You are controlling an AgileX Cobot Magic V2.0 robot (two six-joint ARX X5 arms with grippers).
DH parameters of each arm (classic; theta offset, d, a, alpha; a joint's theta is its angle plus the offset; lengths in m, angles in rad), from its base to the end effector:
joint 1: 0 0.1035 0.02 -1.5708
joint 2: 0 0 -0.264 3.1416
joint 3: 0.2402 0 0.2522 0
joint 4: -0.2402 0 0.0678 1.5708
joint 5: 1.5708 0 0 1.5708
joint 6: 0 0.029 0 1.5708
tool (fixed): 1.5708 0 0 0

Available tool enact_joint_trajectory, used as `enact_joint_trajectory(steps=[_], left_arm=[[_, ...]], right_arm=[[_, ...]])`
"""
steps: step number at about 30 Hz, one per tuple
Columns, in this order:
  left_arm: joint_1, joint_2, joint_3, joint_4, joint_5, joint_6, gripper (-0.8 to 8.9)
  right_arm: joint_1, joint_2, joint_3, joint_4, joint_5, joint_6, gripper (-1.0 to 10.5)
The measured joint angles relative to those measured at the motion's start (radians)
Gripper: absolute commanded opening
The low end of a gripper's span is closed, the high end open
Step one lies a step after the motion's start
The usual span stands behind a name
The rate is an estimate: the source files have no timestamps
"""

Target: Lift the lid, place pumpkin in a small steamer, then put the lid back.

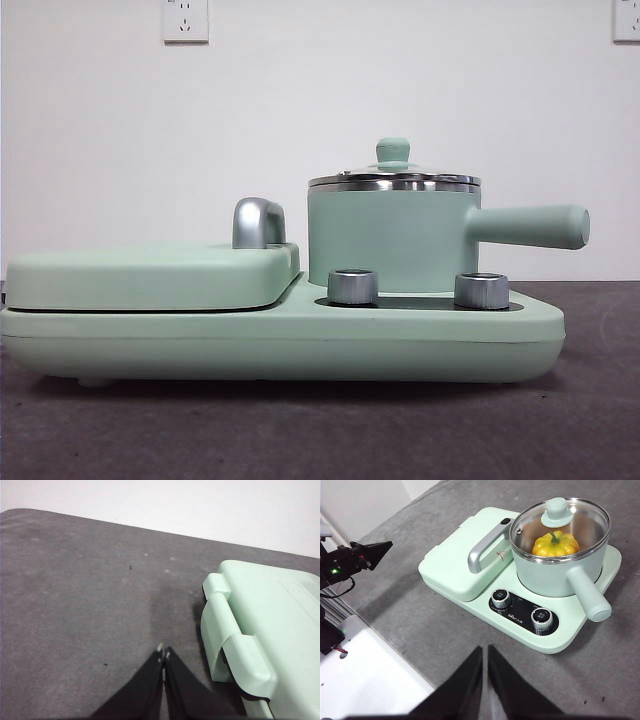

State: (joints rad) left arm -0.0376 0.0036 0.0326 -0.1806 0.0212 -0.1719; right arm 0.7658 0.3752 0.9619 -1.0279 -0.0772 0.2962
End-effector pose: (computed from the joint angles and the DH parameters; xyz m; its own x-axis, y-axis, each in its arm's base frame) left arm 0.0947 -0.0042 0.1569 0.9868 -0.0583 -0.1510 0.0318 0.9845 -0.1722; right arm 0.0219 0.0242 0.3445 0.5964 0.6805 -0.4257 -0.6192 0.7275 0.2954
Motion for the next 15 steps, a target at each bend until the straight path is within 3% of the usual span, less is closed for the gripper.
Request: enact_joint_trajectory(steps=[3, 6, 11, 15], left_arm=[[0.000, 0.000, 0.000, 0.000, 0.000, 0.000, 0.06], [0.000, 0.000, 0.000, 0.000, 0.000, 0.000, 0.06], [0.000, 0.000, 0.000, 0.000, 0.000, 0.000, 0.06], [0.000, 0.000, 0.000, 0.000, 0.000, 0.000, 0.07]], right_arm=[[-0.014, -0.010, -0.004, 0.004, 0.001, 0.000, 0.1], [-0.107, -0.032, -0.023, 0.038, -0.028, 0.000, 0.1], [-0.369, -0.096, -0.184, 0.219, -0.053, 0.000, 0.1], [-0.554, -0.188, -0.387, 0.469, -0.049, -0.024, 0.1]])
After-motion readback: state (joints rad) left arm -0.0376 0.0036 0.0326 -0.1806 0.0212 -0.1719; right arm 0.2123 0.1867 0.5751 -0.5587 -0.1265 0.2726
